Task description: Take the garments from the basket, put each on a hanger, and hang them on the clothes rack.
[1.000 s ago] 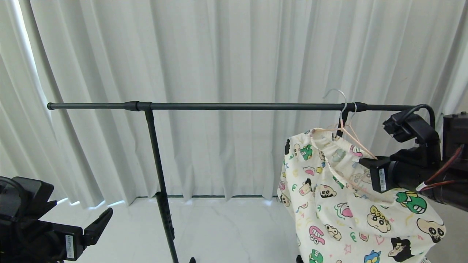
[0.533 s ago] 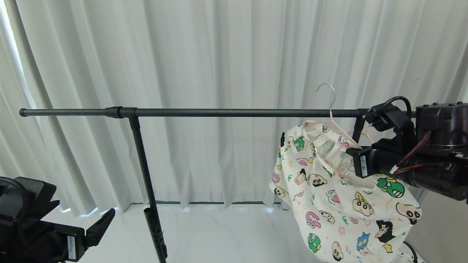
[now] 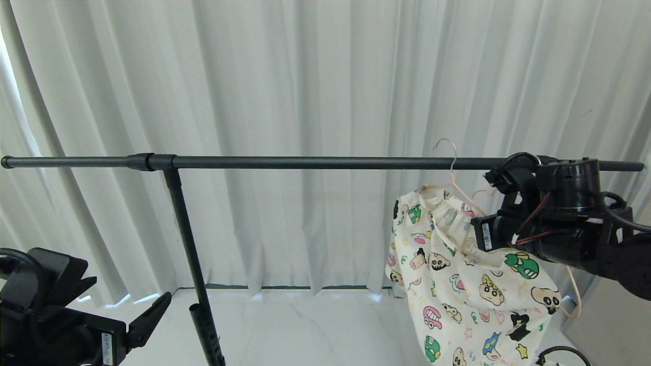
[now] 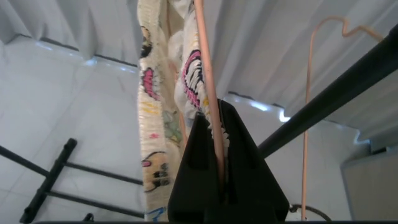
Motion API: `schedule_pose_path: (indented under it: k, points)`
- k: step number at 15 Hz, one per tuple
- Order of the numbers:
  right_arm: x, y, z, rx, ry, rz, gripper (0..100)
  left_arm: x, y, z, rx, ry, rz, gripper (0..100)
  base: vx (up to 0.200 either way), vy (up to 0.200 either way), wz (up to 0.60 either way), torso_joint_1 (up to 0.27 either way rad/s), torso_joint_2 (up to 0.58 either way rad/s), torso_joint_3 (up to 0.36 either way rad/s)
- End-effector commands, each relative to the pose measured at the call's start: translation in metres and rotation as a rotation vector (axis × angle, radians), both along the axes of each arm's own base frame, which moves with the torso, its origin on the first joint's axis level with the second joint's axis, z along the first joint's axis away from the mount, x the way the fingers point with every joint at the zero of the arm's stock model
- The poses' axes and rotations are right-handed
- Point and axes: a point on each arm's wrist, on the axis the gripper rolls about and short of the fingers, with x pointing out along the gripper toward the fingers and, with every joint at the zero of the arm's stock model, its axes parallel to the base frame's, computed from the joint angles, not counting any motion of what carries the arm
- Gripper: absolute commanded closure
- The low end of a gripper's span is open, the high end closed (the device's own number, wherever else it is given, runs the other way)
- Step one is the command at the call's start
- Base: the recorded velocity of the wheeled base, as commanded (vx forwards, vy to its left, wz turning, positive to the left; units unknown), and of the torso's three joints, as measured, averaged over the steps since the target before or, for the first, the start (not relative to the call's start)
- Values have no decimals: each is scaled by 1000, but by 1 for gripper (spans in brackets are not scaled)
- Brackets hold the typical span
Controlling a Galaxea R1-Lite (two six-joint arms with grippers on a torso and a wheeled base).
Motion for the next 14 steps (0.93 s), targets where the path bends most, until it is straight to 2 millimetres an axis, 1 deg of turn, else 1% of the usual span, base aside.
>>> schedule_pose_path:
  k: [1,3,6,10,14]
  points:
    - [10,-1,-15,-23,43,-23,100,0,0,-1,1,3,1,0,0,0,0,0,0,0]
    - [12,2,-20,-31,57,-18,100,0,0,-1,1,6,1,0,0,0,0,0,0,0]
    - [15,6,-21,-28,45,-12,100,0,0,-1,1,4,1,0,0,0,0,0,0,0]
    - [16,6,-20,-24,36,-13,100,0,0,-1,1,6,1,0,0,0,0,0,0,0]
    - [25,10,-16,-13,5,-11,100,0,0,-1,10,4,-2,0,0,0,0,0,0,0]
